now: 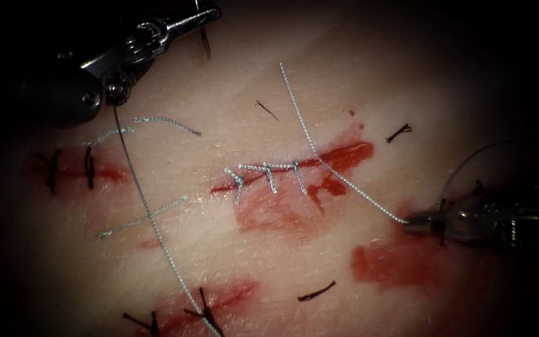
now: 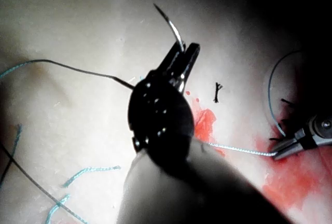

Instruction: Wound Closure

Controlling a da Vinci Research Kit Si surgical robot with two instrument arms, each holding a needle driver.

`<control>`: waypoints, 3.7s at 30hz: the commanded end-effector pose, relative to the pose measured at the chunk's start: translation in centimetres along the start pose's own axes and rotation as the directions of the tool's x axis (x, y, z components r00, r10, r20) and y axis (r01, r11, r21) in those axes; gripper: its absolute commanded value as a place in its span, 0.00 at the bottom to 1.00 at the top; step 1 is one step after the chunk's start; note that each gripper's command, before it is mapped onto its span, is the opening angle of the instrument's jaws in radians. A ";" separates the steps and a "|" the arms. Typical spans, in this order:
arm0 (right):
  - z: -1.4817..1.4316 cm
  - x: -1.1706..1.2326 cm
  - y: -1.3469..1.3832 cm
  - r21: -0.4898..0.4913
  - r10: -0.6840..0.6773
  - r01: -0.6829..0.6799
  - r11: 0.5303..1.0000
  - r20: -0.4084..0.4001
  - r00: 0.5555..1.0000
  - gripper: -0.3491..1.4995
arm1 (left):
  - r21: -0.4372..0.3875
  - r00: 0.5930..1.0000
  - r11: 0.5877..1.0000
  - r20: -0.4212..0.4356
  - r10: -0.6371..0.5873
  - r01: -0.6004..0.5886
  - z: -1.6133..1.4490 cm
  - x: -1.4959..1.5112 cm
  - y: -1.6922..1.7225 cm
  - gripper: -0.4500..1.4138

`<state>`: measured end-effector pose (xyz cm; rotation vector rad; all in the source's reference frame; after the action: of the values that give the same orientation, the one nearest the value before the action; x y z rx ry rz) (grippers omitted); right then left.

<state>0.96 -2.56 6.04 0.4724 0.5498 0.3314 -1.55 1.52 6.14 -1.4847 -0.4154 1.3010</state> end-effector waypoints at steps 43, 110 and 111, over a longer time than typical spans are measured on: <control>0.01 1.36 0.38 0.804 0.847 -0.295 0.516 -0.426 0.319 0.54 | -0.389 0.040 -0.061 -0.247 0.968 -0.919 0.65 -1.66 0.98 0.00; 0.00 1.25 1.47 -0.674 -0.718 0.247 0.696 -0.667 0.200 0.00 | -0.193 0.720 0.901 0.546 0.428 -0.390 0.70 -1.99 -0.33 0.00; 0.02 1.27 1.45 -0.693 -0.737 0.254 0.675 -0.650 0.185 0.00 | -0.192 0.715 0.906 0.561 0.417 -0.378 0.75 -2.03 -0.33 0.00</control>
<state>1.63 -0.83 6.28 -0.5021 1.6831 -0.0337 -2.76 0.40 7.51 -1.2121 -0.5708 2.1445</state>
